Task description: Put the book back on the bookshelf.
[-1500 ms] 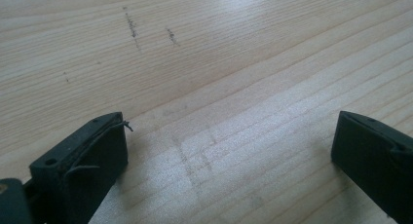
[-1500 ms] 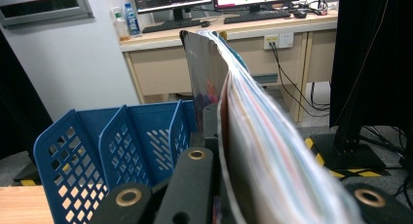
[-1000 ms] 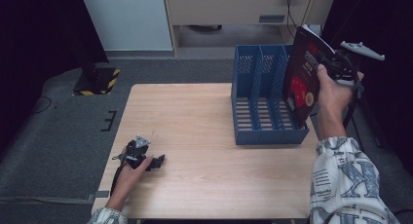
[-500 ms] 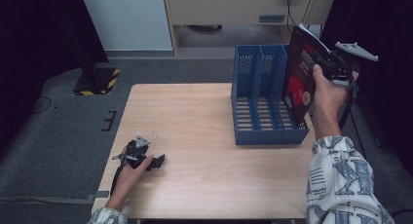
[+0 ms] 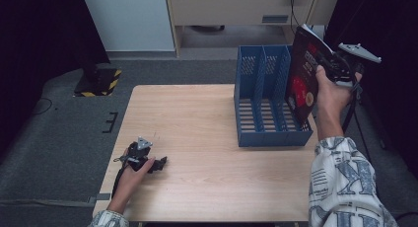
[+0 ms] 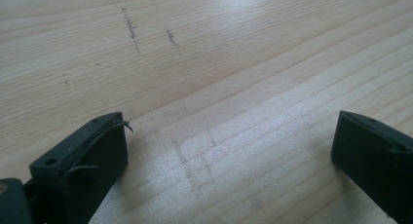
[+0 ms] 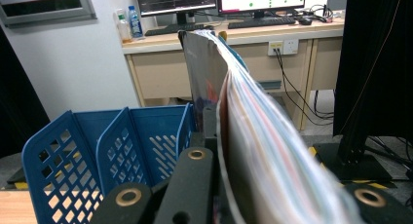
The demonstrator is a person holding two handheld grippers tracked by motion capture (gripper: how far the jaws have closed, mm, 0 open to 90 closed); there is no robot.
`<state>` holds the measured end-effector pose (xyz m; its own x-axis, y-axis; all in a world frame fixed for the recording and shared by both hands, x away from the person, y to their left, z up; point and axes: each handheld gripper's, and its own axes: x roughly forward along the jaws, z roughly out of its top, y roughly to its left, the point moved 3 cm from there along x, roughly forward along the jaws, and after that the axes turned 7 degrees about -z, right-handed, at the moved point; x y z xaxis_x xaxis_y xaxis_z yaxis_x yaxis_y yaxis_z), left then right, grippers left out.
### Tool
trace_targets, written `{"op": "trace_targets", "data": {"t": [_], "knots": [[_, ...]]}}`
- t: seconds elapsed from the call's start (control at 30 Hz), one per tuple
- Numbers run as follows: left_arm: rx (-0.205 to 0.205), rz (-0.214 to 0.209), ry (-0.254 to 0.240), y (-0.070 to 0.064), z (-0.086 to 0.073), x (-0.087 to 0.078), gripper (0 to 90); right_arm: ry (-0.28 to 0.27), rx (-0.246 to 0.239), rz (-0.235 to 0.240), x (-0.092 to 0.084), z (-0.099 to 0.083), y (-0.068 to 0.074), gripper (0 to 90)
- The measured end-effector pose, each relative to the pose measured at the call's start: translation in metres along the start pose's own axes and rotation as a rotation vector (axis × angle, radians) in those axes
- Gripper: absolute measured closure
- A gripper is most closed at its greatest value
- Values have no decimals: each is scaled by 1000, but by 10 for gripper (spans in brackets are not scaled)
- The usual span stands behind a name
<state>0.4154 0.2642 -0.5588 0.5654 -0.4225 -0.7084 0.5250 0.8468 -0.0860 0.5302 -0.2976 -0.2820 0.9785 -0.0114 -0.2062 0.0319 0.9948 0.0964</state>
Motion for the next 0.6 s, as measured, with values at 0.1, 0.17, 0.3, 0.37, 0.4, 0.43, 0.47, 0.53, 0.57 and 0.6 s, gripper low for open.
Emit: {"op": "trace_targets", "data": {"t": [0.1, 0.17, 0.3, 0.37, 0.4, 0.43, 0.47, 0.53, 0.57, 0.6], "knots": [[0, 0, 0, 0, 0, 0, 0, -3, 4, -1, 2, -4, 1, 871], [1, 0, 0, 0, 0, 0, 0, 0, 3, 1, 3, -8, 3, 871], [-3, 0, -1, 0, 0, 0, 0, 2, -9, 1, 6, -16, 5, 871], [-3, 0, -1, 0, 0, 0, 0, 8, -7, 1, 8, -21, 6, 871], [-3, 0, -1, 0, 0, 0, 0, 10, -7, 0, 10, -22, 6, 871], [-3, 0, -1, 0, 0, 0, 0, 14, -7, -2, 11, -23, 6, 871], [-3, 0, -1, 0, 0, 0, 0, 14, -7, -4, 12, -25, 6, 871], [-3, 0, 0, 0, 0, 0, 0, 15, -4, -5, 14, -27, 7, 871], [-3, 0, 0, 0, 0, 0, 0, 14, -7, -4, 15, -28, 8, 871], [-3, 0, 0, 0, 0, 0, 0, 14, -7, -3, 15, -30, 9, 871]]}}
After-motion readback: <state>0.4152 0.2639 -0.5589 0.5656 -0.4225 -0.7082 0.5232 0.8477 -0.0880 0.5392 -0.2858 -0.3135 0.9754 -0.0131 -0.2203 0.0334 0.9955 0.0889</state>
